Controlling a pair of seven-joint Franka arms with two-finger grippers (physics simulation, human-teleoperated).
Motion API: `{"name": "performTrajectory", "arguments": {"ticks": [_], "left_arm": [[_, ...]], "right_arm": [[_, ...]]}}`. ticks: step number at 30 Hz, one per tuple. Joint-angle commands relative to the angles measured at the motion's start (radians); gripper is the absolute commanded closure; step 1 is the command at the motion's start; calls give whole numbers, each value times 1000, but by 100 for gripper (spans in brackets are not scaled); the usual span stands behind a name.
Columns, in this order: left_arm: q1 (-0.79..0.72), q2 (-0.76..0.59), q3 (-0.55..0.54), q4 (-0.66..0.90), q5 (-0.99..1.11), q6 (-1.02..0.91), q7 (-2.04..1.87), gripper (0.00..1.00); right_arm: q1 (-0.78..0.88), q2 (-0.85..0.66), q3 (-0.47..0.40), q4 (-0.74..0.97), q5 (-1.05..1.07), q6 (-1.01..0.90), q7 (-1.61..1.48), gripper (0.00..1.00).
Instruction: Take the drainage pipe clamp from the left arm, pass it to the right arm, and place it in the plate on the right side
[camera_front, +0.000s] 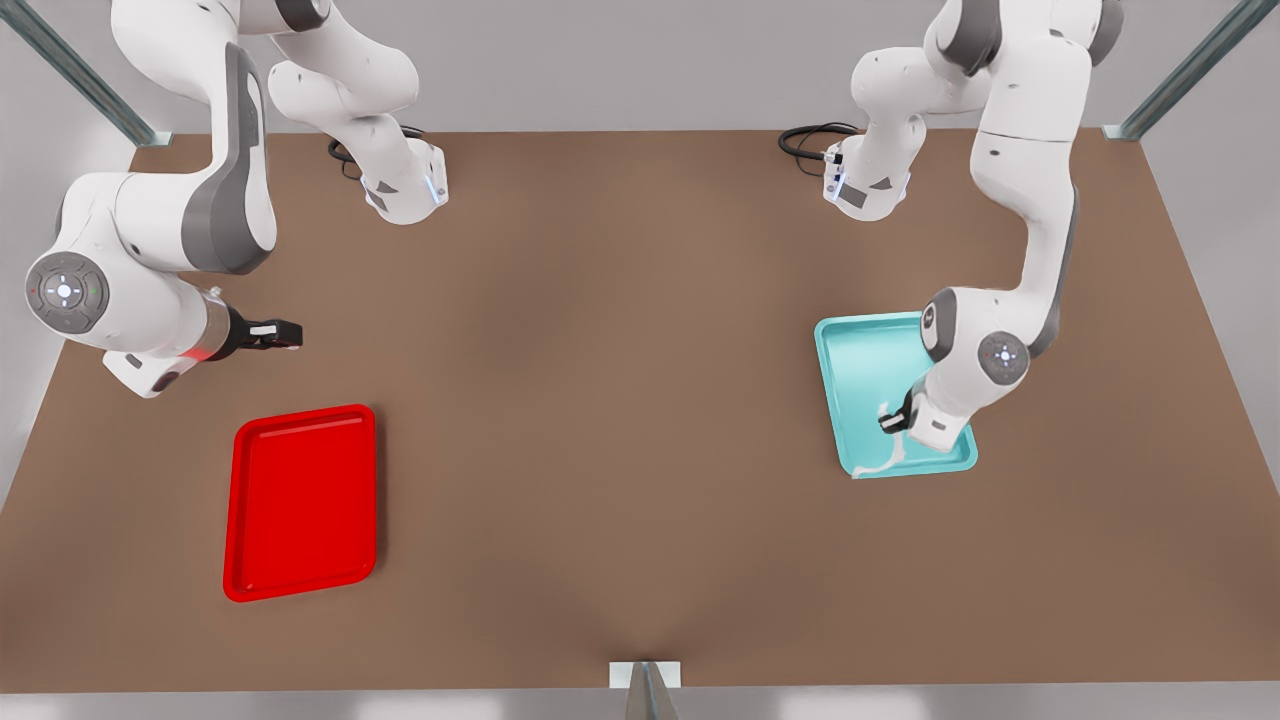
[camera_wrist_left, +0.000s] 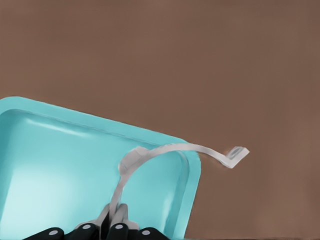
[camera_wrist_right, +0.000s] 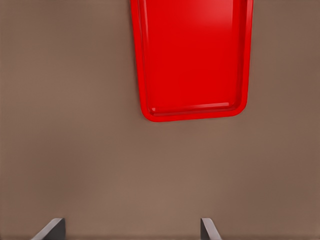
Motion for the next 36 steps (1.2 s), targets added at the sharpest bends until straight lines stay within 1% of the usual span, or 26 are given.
{"name": "performTrajectory", "arguments": {"ticks": [1,4,7,9,10,11,13,14,16,18,19,20,22,24,27,33,36], "left_arm": [[-13,8,-32,97,0,-268,1,79],[-100,32,-34,224,3,-285,6,79],[-238,50,-34,326,8,-285,-92,79],[-318,96,-34,421,11,-321,-141,79],[-346,148,-34,508,11,-377,-141,79],[-393,186,-34,565,23,-423,-144,79],[-425,222,-43,602,19,-413,-242,79],[-455,231,-43,613,17,-382,-281,79],[-487,240,-45,616,20,-331,-367,79],[-533,254,-45,617,22,-298,-466,79],[-548,255,-43,619,22,-290,-492,79],[-566,263,-43,637,23,-291,-532,79],[-574,272,-43,651,20,-290,-575,79],[-588,283,-43,665,22,-288,-580,79],[-597,289,-43,666,20,-282,-581,79],[-600,291,-45,666,20,-275,-595,79],[-602,291,-43,666,20,-275,-598,79]], "right_arm": [[1,-1,0,-1,0,1,-1,0],[1,-1,0,-5,-2,3,-1,0],[2,1,0,-5,-2,4,-1,0],[2,2,0,-5,-2,4,-1,0],[8,8,1,-1,8,9,-4,0],[19,47,1,30,53,10,-7,0],[59,136,7,107,159,35,-46,0],[67,176,10,118,228,79,-116,0],[83,301,45,233,347,93,-229,0],[83,386,137,265,377,223,-470,0],[85,400,167,265,377,271,-556,0],[132,410,177,266,373,325,-603,0],[206,421,177,253,368,421,-717,0],[254,436,179,248,371,480,-723,0],[280,455,179,228,365,564,-767,0],[307,447,179,188,370,590,-979,0],[323,450,181,176,365,595,-998,0]]}}
